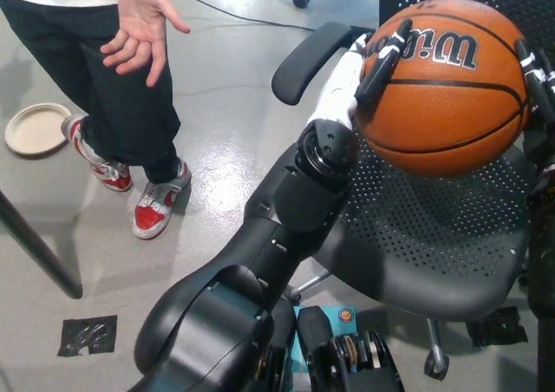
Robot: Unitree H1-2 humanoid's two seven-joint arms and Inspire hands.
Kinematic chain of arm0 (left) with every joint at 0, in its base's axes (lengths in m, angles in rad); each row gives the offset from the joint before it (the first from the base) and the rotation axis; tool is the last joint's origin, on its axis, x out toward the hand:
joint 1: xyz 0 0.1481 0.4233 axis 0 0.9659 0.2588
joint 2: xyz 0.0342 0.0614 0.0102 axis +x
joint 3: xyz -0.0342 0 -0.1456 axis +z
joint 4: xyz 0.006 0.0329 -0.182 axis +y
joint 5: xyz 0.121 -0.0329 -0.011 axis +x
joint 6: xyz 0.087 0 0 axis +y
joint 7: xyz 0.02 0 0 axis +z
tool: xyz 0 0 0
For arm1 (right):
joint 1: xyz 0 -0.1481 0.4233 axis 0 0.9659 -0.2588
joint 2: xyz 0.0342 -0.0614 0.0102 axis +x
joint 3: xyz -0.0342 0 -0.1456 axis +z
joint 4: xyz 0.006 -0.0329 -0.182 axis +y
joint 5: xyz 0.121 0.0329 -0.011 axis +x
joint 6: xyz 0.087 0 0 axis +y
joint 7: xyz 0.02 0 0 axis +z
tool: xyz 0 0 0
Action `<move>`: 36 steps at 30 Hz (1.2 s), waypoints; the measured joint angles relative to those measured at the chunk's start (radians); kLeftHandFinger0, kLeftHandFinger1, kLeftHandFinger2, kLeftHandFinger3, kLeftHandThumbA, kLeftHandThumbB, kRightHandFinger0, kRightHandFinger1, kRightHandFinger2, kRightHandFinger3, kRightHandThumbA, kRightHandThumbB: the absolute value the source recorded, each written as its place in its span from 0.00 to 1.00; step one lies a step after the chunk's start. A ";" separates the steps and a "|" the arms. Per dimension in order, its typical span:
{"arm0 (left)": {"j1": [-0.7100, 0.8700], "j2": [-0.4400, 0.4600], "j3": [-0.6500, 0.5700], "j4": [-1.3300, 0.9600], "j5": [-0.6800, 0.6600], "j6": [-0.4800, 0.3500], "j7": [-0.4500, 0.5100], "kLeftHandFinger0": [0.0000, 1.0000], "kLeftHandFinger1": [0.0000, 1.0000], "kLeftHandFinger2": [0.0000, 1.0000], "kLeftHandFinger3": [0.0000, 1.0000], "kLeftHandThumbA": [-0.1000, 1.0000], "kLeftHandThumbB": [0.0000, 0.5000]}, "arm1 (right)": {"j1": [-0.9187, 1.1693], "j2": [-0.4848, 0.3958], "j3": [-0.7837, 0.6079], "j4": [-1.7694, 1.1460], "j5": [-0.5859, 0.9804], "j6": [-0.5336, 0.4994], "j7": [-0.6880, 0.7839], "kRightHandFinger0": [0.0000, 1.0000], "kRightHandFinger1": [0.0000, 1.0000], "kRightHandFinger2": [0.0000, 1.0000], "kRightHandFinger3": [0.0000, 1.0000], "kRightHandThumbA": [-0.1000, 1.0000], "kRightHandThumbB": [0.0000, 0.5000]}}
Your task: The robot grabs the basketball from a person using both hands and then drops it on the black chair in the front
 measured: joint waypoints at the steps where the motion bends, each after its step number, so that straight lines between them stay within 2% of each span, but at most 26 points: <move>1: -0.004 0.001 0.005 0.018 -0.009 -0.011 -0.001 1.00 1.00 1.00 1.00 1.00 0.38 | 0.000 -0.001 0.000 0.014 0.003 0.000 0.008 1.00 1.00 1.00 1.00 1.00 0.38; 2: -0.006 0.002 0.008 0.024 -0.013 -0.014 -0.003 1.00 1.00 1.00 1.00 1.00 0.44 | 0.000 -0.006 0.002 0.023 0.003 0.001 0.011 1.00 1.00 1.00 1.00 1.00 0.45; 4: -0.008 0.009 0.019 0.039 -0.028 -0.025 -0.012 1.00 1.00 1.00 1.00 1.00 0.58 | -0.008 -0.030 0.031 0.049 -0.004 0.004 0.019 1.00 1.00 1.00 1.00 1.00 0.45; 5: -0.008 0.014 0.028 0.042 -0.038 -0.027 -0.020 1.00 1.00 1.00 1.00 1.00 0.58 | -0.020 -0.048 0.048 0.057 -0.012 0.005 0.022 1.00 1.00 1.00 1.00 1.00 0.42; 7: -0.008 0.021 0.043 0.041 -0.056 -0.031 -0.044 1.00 1.00 1.00 1.00 1.00 0.57 | -0.049 -0.082 0.064 0.073 -0.023 0.007 0.029 1.00 1.00 1.00 1.00 1.00 0.46; 10: -0.010 0.039 0.048 0.021 -0.071 -0.055 -0.081 1.00 1.00 1.00 1.00 1.00 0.57 | -0.108 -0.147 0.075 0.101 -0.043 0.006 0.041 1.00 1.00 1.00 1.00 1.00 0.41; 12: -0.020 0.060 0.050 0.009 -0.079 -0.068 -0.101 1.00 1.00 1.00 1.00 1.00 0.63 | -0.142 -0.200 0.077 0.125 -0.056 -0.004 0.052 1.00 1.00 1.00 1.00 1.00 0.43; 16: -0.055 0.148 0.065 0.000 -0.095 -0.099 -0.135 1.00 1.00 1.00 1.00 1.00 0.57 | -0.157 -0.298 0.073 0.149 -0.073 -0.014 0.073 1.00 1.00 1.00 1.00 1.00 0.42; 19: -0.065 0.220 0.068 -0.023 -0.100 -0.115 -0.150 1.00 1.00 1.00 1.00 1.00 0.61 | -0.147 -0.338 0.053 0.147 -0.078 -0.014 0.079 1.00 1.00 1.00 1.00 1.00 0.38; 21: -0.064 0.252 0.069 -0.037 -0.102 -0.118 -0.164 1.00 1.00 1.00 1.00 1.00 0.58 | -0.139 -0.347 0.030 0.144 -0.077 -0.014 0.082 1.00 1.00 1.00 1.00 1.00 0.40; 23: -0.061 0.270 0.072 -0.052 -0.106 -0.119 -0.173 1.00 1.00 1.00 1.00 1.00 0.61 | -0.132 -0.347 0.022 0.141 -0.077 -0.014 0.087 1.00 1.00 1.00 1.00 1.00 0.44; 26: -0.034 0.275 0.067 -0.110 -0.108 -0.120 -0.190 1.00 1.00 1.00 1.00 1.00 0.59 | -0.110 -0.342 0.021 0.112 -0.078 -0.015 0.095 1.00 1.00 1.00 1.00 1.00 0.39; 30: 0.028 0.275 0.052 -0.190 -0.108 -0.121 -0.206 1.00 1.00 1.00 1.00 1.00 0.60 | -0.079 -0.323 0.024 0.062 -0.081 -0.017 0.104 1.00 1.00 1.00 1.00 1.00 0.42; 32: 0.065 0.275 0.046 -0.237 -0.108 -0.121 -0.219 1.00 1.00 1.00 1.00 1.00 0.61 | -0.060 -0.312 0.029 0.010 -0.083 -0.017 0.109 1.00 1.00 1.00 1.00 1.00 0.36; 33: 0.084 0.275 0.043 -0.270 -0.109 -0.121 -0.227 1.00 1.00 1.00 1.00 1.00 0.71 | -0.049 -0.306 0.030 -0.016 -0.083 -0.017 0.111 1.00 1.00 1.00 1.00 1.00 0.47; 34: 0.114 0.275 0.040 -0.316 -0.110 -0.121 -0.235 1.00 1.00 1.00 1.00 1.00 0.58 | -0.035 -0.299 0.031 -0.058 -0.083 -0.017 0.114 1.00 1.00 1.00 1.00 1.00 0.39; 36: 0.167 0.274 0.034 -0.401 -0.111 -0.120 -0.250 1.00 1.00 1.00 1.00 1.00 0.66 | -0.005 -0.288 0.036 -0.126 -0.084 -0.016 0.118 1.00 1.00 1.00 1.00 1.00 0.39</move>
